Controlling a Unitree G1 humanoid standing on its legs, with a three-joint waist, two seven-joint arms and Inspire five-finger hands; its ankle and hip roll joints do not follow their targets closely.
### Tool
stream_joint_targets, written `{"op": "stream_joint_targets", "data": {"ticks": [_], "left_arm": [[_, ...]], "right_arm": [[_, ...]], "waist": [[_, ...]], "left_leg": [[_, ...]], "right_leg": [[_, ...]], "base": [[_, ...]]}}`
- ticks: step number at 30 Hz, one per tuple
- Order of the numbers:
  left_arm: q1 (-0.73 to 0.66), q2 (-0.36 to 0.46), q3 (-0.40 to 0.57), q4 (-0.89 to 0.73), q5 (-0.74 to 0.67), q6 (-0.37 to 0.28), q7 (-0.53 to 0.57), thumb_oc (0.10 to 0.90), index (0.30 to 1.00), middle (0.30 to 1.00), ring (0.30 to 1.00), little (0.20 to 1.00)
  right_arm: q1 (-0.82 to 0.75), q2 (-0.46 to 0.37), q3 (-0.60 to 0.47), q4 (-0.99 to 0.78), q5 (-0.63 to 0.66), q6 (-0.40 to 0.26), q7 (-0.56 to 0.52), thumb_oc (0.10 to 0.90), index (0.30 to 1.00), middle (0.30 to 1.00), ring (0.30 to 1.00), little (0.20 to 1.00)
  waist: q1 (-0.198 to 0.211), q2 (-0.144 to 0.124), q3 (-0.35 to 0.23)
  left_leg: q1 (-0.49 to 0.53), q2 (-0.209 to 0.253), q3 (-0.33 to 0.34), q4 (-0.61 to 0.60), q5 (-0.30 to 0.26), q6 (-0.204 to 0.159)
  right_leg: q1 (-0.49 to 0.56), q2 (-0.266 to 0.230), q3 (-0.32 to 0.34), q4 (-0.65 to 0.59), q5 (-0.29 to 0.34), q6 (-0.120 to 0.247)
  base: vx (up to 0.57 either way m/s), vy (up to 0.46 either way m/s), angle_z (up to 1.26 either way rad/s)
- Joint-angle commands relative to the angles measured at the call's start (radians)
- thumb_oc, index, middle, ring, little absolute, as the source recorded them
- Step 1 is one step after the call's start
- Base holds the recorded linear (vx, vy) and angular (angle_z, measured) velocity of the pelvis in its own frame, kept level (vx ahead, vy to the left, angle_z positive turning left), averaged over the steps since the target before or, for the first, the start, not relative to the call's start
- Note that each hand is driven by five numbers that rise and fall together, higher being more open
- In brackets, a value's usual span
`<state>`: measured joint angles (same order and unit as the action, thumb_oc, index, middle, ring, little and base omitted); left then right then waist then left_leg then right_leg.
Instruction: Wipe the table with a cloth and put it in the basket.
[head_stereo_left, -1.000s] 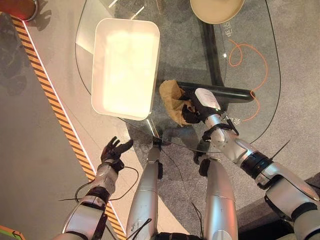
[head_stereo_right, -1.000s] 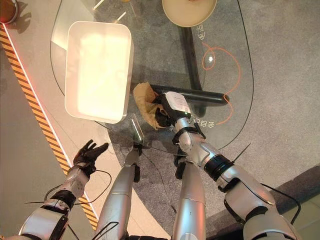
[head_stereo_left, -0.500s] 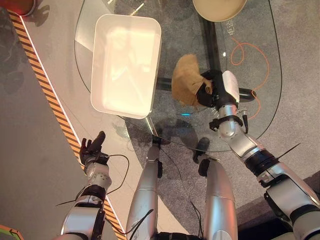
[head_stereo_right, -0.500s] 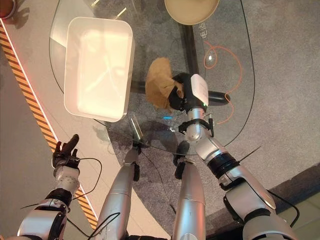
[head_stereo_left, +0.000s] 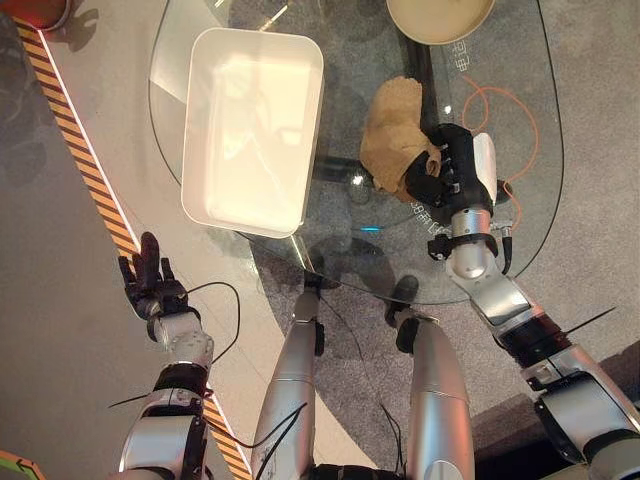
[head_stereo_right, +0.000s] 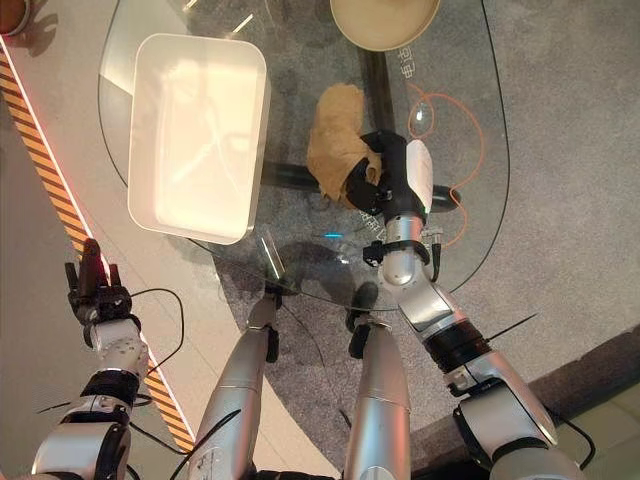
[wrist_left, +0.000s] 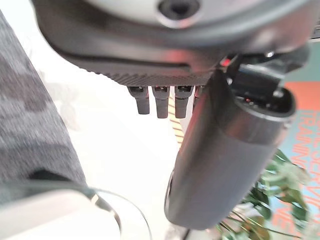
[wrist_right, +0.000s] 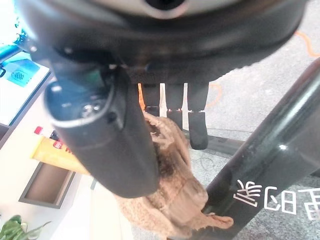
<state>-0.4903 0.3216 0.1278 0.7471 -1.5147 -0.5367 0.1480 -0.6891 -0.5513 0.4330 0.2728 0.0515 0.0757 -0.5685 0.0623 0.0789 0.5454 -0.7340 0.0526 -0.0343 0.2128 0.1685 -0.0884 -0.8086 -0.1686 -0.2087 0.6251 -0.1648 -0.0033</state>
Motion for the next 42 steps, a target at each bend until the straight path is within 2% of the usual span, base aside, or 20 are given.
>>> {"op": "stream_joint_targets", "data": {"ticks": [1, 6, 12, 16, 17, 24, 26, 27, 30, 42], "left_arm": [[0.038, 0.086, 0.056, -0.086, 0.026, -0.139, -0.059, 0.8, 0.9, 0.9, 0.9, 0.9], [0.002, 0.073, 0.044, -0.258, 0.168, -0.168, -0.008, 0.8, 0.9, 0.9, 0.9, 0.9], [-0.009, 0.009, 0.011, -0.418, 0.283, -0.165, -0.086, 0.8, 0.9, 0.9, 0.9, 0.9], [0.001, -0.021, -0.022, -0.543, 0.363, -0.102, -0.109, 0.8, 0.9, 0.9, 0.9, 0.9], [-0.001, -0.019, -0.036, -0.581, 0.37, -0.063, -0.13, 0.8, 0.9, 0.9, 0.9, 0.9], [0.002, -0.007, -0.084, -0.676, 0.377, 0.048, -0.209, 0.8, 0.9, 0.9, 0.9, 0.9], [0.001, -0.003, -0.092, -0.689, 0.38, 0.064, -0.213, 0.8, 0.9, 0.9, 0.9, 0.9], [-0.005, 0.006, -0.108, -0.699, 0.391, 0.101, -0.219, 0.8, 0.9, 0.9, 0.9, 0.9], [-0.016, 0.017, -0.134, -0.702, 0.385, 0.14, -0.233, 0.8, 0.9, 0.9, 0.9, 0.9], [-0.094, 0.031, -0.2, -0.661, 0.367, 0.245, -0.278, 0.8, 0.9, 0.9, 0.9, 0.9]], "right_arm": [[-0.051, -0.011, -0.08, -0.218, -0.037, -0.152, -0.018, 0.1, 0.3, 0.3, 0.3, 0.2], [-0.032, 0.0, -0.116, -0.258, -0.06, -0.168, -0.007, 0.1, 0.3, 0.3, 0.3, 0.2], [-0.006, 0.023, -0.151, -0.298, -0.089, -0.198, 0.001, 0.1, 0.3, 0.3, 0.3, 0.2], [0.005, 0.044, -0.172, -0.327, -0.113, -0.211, 0.023, 0.1, 0.3, 0.3, 0.3, 0.2], [0.006, 0.047, -0.181, -0.346, -0.11, -0.215, 0.034, 0.1, 0.3, 0.3, 0.3, 0.2], [0.018, 0.06, -0.204, -0.417, -0.087, -0.258, 0.084, 0.1, 0.3, 0.3, 0.3, 0.2], [0.019, 0.062, -0.205, -0.429, -0.079, -0.264, 0.092, 0.1, 0.3, 0.3, 0.3, 0.2], [0.018, 0.064, -0.203, -0.444, -0.071, -0.275, 0.102, 0.1, 0.3, 0.3, 0.3, 0.2], [0.013, 0.065, -0.199, -0.465, -0.063, -0.286, 0.107, 0.1, 0.3, 0.3, 0.3, 0.2], [-0.023, 0.06, -0.182, -0.481, -0.03, -0.303, 0.107, 0.1, 0.3, 0.3, 0.3, 0.2]], "waist": [[-0.016, -0.005, -0.025], [-0.017, -0.007, -0.025], [-0.017, -0.014, -0.025], [-0.015, -0.016, -0.025], [-0.017, -0.018, -0.025], [-0.024, -0.022, -0.025], [-0.025, -0.022, -0.025], [-0.028, -0.022, -0.025], [-0.032, -0.023, -0.025], [-0.05, -0.041, -0.025]], "left_leg": [[0.006, -0.042, 0.063, 0.128, -0.135, 0.051], [0.004, -0.043, 0.065, 0.128, -0.138, 0.051], [-0.001, -0.041, 0.066, 0.125, -0.138, 0.051], [0.002, -0.042, 0.067, 0.12, -0.141, 0.052], [0.003, -0.042, 0.069, 0.12, -0.141, 0.053], [0.013, -0.039, 0.076, 0.118, -0.143, 0.051], [0.013, -0.039, 0.077, 0.116, -0.143, 0.051], [0.014, -0.038, 0.078, 0.118, -0.144, 0.05], [0.021, -0.037, 0.08, 0.116, -0.143, 0.05], [0.027, -0.027, 0.086, 0.116, -0.141, 0.046]], "right_leg": [[0.03, 0.037, 0.043, -0.139, 0.086, 0.043], [0.032, 0.04, 0.046, -0.14, 0.086, 0.047], [0.034, 0.044, 0.046, -0.151, 0.094, 0.053], [0.041, 0.046, 0.045, -0.16, 0.1, 0.058], [0.043, 0.046, 0.044, -0.163, 0.102, 0.06], [0.058, 0.046, 0.044, -0.175, 0.11, 0.066], [0.059, 0.047, 0.045, -0.177, 0.111, 0.067], [0.06, 0.047, 0.046, -0.177, 0.112, 0.068], [0.067, 0.049, 0.048, -0.177, 0.114, 0.07], [0.073, 0.055, 0.055, -0.183, 0.12, 0.077]], "base": [[0.0, 0.0, 0.0], [0.0, -0.022, 0.0], [-0.01, -0.04, -0.01], [0.0, -0.039, 0.01], [-0.01, -0.034, -0.01], [0.0, -0.005, 0.0], [0.0, 0.0, 0.0], [0.0, 0.0, 0.0], [0.0, 0.0, 0.0], [0.0, -0.003, 0.0]]}}
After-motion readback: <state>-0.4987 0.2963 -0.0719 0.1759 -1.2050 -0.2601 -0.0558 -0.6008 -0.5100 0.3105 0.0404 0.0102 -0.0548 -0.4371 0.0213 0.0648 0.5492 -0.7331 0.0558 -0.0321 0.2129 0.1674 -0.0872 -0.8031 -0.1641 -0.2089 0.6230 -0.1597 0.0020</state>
